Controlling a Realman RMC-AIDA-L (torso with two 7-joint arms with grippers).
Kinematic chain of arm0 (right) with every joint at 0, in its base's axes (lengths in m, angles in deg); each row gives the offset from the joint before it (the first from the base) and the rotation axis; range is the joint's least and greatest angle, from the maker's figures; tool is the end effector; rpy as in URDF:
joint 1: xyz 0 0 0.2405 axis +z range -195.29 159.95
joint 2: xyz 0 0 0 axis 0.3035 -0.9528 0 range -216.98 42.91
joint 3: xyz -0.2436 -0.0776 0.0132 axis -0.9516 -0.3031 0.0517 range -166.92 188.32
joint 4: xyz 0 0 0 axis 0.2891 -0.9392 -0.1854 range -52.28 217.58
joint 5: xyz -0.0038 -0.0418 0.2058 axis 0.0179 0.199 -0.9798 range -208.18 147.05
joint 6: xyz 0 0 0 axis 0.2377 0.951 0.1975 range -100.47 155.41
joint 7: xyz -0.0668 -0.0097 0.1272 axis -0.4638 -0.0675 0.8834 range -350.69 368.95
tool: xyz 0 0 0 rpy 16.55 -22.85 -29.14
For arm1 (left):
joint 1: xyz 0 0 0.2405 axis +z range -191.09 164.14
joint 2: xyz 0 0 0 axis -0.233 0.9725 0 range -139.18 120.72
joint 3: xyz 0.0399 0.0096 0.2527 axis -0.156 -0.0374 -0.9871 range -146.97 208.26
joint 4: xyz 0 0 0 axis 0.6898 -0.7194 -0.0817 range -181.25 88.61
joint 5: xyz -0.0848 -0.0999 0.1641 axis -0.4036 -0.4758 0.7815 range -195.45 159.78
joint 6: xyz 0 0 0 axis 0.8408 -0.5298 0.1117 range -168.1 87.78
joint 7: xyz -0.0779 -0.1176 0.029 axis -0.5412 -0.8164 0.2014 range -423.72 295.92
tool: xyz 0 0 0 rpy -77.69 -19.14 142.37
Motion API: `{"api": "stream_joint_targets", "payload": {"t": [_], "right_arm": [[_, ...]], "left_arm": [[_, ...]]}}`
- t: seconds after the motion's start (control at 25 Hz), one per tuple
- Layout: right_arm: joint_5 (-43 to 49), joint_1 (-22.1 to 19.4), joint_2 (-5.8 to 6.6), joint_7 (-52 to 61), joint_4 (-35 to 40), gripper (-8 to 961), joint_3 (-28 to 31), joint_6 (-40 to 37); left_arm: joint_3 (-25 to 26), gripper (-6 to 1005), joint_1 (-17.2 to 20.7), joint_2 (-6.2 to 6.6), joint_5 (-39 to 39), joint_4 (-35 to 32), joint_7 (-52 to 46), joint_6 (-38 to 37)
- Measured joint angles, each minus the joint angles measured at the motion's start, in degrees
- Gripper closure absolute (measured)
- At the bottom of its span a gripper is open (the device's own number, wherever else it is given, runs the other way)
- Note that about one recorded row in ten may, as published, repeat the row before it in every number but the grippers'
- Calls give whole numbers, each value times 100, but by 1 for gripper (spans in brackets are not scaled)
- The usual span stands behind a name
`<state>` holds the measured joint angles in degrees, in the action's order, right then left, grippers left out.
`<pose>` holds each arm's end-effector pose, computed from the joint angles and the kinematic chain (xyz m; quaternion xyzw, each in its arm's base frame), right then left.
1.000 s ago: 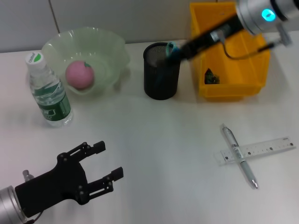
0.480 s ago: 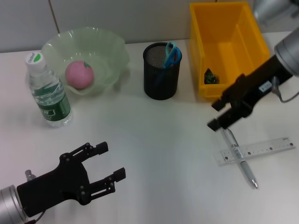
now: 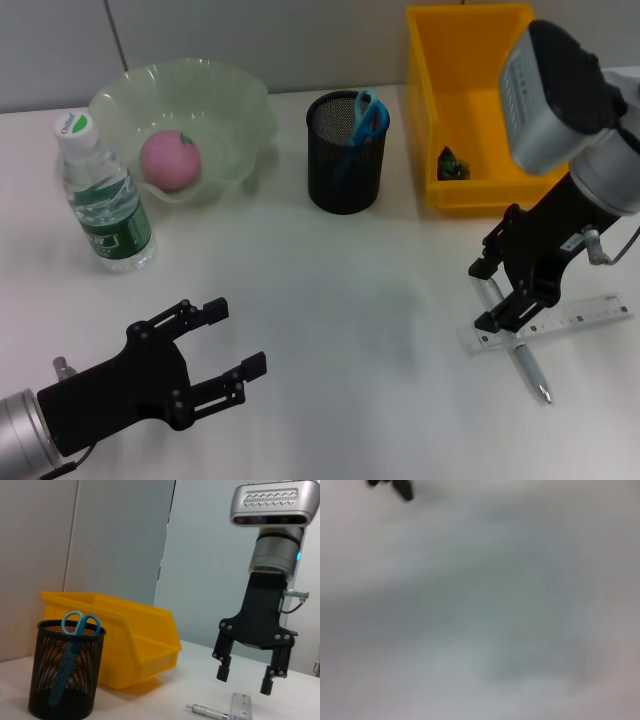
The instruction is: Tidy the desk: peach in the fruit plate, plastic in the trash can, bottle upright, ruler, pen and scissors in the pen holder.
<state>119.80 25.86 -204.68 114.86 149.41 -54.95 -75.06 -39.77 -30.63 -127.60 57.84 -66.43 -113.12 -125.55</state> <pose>0.1841 0.3602 0.0233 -0.9734 0.0768 -0.2151 0.0192 -0.2928 0.2473 -0.0573 -0.9111 -0.1726 -0.3335 0.1699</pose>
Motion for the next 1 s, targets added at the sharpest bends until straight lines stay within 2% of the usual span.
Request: {"api": "stream_joint_targets", "payload": {"t": [0.4, 0.8, 1.0], "right_arm": [[245, -112, -109, -479, -17, 294, -505, 291], [330, -173, -135, -570, -137, 295, -1085, 737], [346, -165, -136, -583, -186, 296, -1146, 759]], "left_arm": [[-93, 190, -36, 20, 113, -13, 32, 93], [-96, 191, -52, 38, 345, -136, 31, 181], [-57, 191, -51, 51, 609, -273, -35, 177]]}}
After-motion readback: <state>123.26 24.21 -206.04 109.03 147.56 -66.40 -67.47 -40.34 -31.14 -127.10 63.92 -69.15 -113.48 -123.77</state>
